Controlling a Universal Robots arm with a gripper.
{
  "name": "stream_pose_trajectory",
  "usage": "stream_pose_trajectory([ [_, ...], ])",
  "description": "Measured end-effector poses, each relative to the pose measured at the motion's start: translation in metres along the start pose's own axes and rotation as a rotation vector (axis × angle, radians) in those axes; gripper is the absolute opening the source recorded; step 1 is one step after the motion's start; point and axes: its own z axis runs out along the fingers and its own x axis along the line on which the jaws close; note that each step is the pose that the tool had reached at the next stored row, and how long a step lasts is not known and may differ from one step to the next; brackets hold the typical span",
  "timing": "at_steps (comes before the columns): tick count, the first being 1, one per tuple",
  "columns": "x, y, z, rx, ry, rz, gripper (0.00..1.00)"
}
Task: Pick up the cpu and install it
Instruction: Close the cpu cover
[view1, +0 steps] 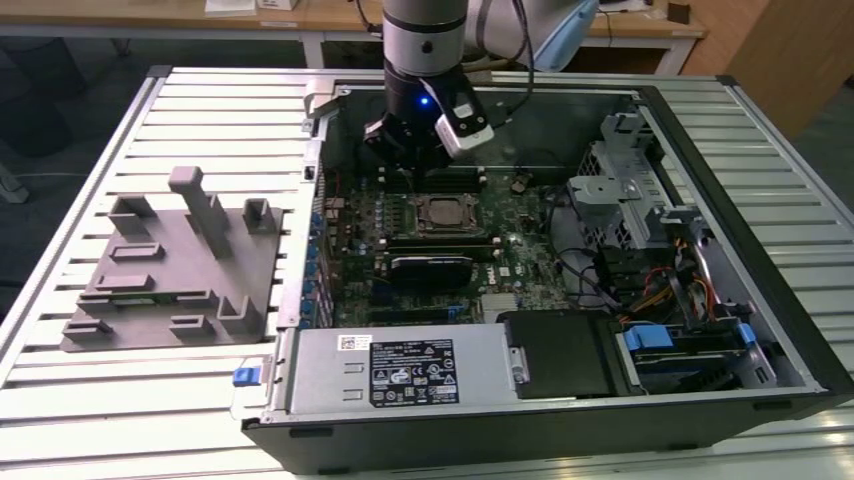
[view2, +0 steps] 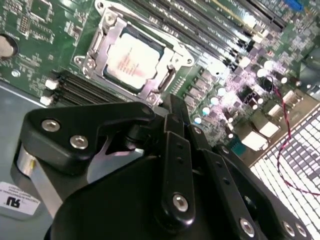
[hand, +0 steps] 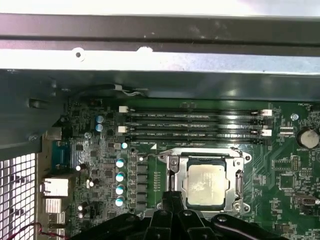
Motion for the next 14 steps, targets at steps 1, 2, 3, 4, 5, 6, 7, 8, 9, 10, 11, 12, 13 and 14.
stream_pose_trajectory([
  [1, 0.0, 0.0, 0.0, 0.0, 0.0, 0.0, 0.11],
  [2, 0.0, 0.0, -0.0001, 0.0001, 0.0001, 0.0, 0.11],
  [3, 0.0001, -0.0001, -0.0001, 0.0001, 0.0001, 0.0, 0.11],
  [4, 0.0001, -0.0001, 0.0, 0.0, 0.0001, 0.0, 0.11],
  [5, 0.0002, 0.0, 0.0, 0.0, 0.0, 0.0, 0.11],
  [6, 0.0003, 0.0, 0.0, 0.0, 0.0, 0.0, 0.11],
  [7, 0.0007, -0.0001, 0.0, 0.0, 0.0, 0.0, 0.11],
  [8, 0.0014, -0.0001, 0.0, 0.0, 0.0, 0.0, 0.11],
  [9, 0.0023, -0.0001, 0.0, 0.0, 0.0, 0.0, 0.11],
  [10, 0.0034, -0.0001, -0.0001, 0.0001, 0.0001, 0.0, 0.11],
  [11, 0.0049, -0.0001, 0.0, 0.0001, 0.0001, 0.0, 0.11],
  [12, 0.0065, -0.0001, -0.0001, 0.0001, 0.0001, 0.0, 0.11],
  [13, 0.0084, -0.0001, -0.0001, 0.0001, 0.0, 0.0, 0.11],
  [14, 0.0102, -0.0001, -0.0001, 0.0001, 0.0, 0.0, 0.11],
])
